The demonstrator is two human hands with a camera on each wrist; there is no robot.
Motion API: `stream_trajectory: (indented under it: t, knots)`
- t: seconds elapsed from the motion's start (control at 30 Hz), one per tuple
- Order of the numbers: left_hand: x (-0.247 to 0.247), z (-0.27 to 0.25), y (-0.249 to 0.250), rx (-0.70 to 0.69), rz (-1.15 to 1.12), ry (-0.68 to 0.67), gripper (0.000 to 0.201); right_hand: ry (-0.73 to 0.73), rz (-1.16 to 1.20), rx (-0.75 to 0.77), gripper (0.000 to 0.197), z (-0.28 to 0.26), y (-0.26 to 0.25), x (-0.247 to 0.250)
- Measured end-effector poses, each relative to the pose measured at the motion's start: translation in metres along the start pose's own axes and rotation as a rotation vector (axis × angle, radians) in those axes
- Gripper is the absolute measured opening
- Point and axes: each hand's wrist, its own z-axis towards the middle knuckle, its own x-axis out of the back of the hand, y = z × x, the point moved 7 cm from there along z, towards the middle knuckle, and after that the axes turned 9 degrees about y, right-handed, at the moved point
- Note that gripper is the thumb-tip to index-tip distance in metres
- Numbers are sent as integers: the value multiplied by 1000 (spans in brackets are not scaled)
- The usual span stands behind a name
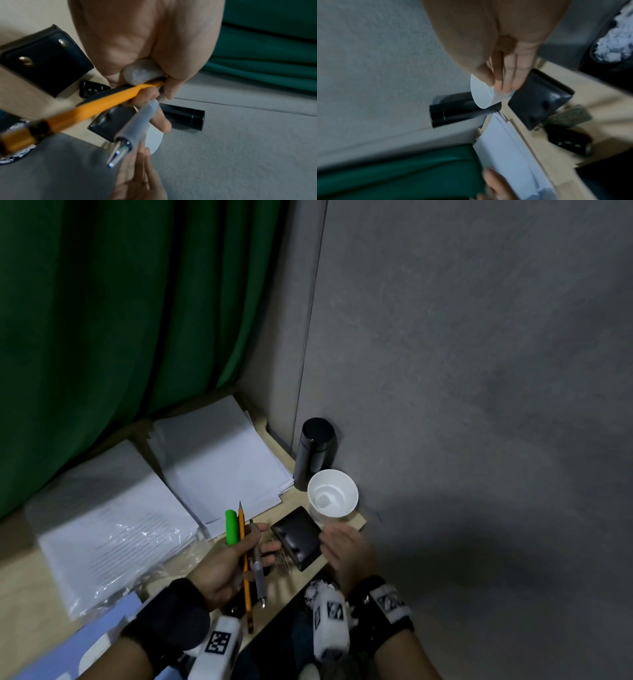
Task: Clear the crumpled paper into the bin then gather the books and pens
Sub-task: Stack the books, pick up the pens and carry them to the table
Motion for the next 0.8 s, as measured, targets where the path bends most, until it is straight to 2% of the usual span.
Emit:
stream_trajectory:
  t: [0.07, 0.1, 0.17, 0.23, 0.3, 0.4, 0.5, 0.67, 0.7, 0.8]
  knots:
    - [-10, 0, 3, -7, -46, -4, 15, -74, -115, -34, 25, -14, 18, -3]
    - [-15, 0, 5, -22, -59, -8, 14, -130, -156, -53, 24, -26, 25, -12]
    - [-29, -1, 12, -65, -67, -21, 13, -245, -334, 17, 26, -43, 31, -33]
    - [-45, -4, 16, -112, -43, -40, 13, -352, -478, 53, 20, -52, 36, -46]
    - [-58, -4, 21, -178, 18, -53, 15, -342, -539, 111, 15, -52, 32, -52]
    - [-74, 2, 23, -275, 103, -49, 18, -273, -589, 187, 18, -44, 21, -51]
    - [-86, 7, 24, -324, 136, -39, 19, -242, -510, 188, 19, -45, 9, -47]
    - [-103, 1, 25, -450, 286, -52, 24, -315, -421, 197, 14, -45, -1, -38]
    - [-108, 1, 27, -478, 333, -46, 26, -284, -400, 198, 15, -40, -4, -33]
    - [-126, 12, 44, -592, 388, -2, 31, -105, -344, 190, 35, -20, -16, -8]
